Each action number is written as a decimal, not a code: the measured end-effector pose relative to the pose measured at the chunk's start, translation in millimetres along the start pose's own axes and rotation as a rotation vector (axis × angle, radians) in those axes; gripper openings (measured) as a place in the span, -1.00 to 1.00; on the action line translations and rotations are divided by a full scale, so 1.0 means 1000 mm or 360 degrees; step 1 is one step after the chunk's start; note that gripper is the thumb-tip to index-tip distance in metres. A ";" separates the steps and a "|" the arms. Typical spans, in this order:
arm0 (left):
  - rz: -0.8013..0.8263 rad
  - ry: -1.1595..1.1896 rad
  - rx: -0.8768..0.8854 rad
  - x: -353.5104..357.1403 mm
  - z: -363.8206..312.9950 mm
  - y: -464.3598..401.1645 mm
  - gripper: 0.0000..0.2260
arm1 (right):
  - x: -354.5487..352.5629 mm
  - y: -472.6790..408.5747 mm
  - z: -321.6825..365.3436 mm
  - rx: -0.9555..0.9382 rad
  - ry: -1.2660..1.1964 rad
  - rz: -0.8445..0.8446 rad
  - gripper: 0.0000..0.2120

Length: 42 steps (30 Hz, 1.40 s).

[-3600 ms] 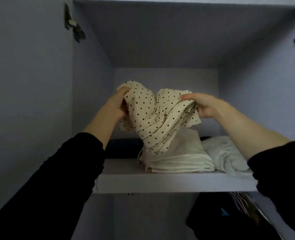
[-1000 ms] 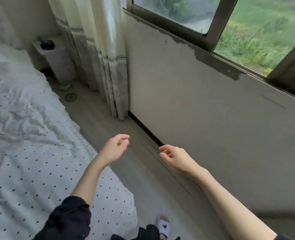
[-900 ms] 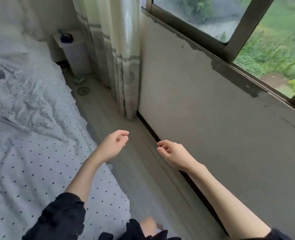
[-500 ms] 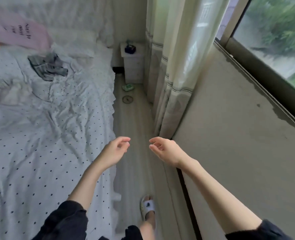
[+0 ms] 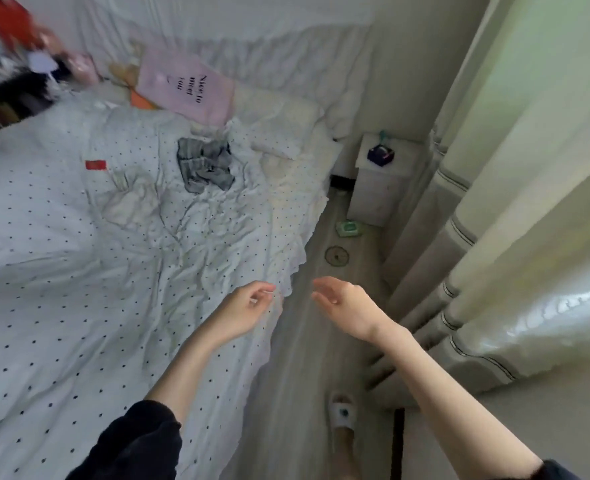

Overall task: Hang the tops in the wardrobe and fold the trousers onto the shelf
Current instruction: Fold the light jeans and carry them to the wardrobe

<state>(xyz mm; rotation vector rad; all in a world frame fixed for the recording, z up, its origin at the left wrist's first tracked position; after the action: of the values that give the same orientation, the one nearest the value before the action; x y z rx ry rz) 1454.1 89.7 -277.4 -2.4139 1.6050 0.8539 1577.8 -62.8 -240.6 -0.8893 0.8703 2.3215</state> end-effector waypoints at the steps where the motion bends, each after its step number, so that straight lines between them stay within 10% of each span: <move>1: -0.0046 0.0013 -0.0025 -0.004 0.000 -0.020 -0.81 | -0.010 -0.024 0.001 -0.0044 0.0006 0.0040 -0.68; 13: -0.0510 0.0089 -0.0253 -0.068 -0.039 -0.268 -0.84 | -0.148 -0.319 0.067 -0.0460 0.0228 0.0380 -0.65; 31: -0.0847 0.0223 -0.0673 -0.270 0.060 -0.523 -0.72 | -0.146 -0.670 0.233 -0.0731 0.0479 0.0773 -0.64; 42: -0.1075 0.0335 -0.1200 -0.294 0.214 -0.612 -0.63 | -0.023 -0.879 0.293 -0.0826 0.0791 0.1037 -0.62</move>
<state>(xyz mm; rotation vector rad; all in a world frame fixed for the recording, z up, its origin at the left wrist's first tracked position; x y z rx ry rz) 1827.5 675.9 -429.8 -3.3014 0.3896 1.2160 2037.0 728.8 -388.7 -1.6510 0.8430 3.0275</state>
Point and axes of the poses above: each hand's wrist, its own y-axis away from the middle knuckle, its own x-axis out of the palm, z = x × y, the point moved 2 cm from there along -y, towards the middle knuckle, and after that the axes turned 8 degrees about x, right-handed, at the moved point
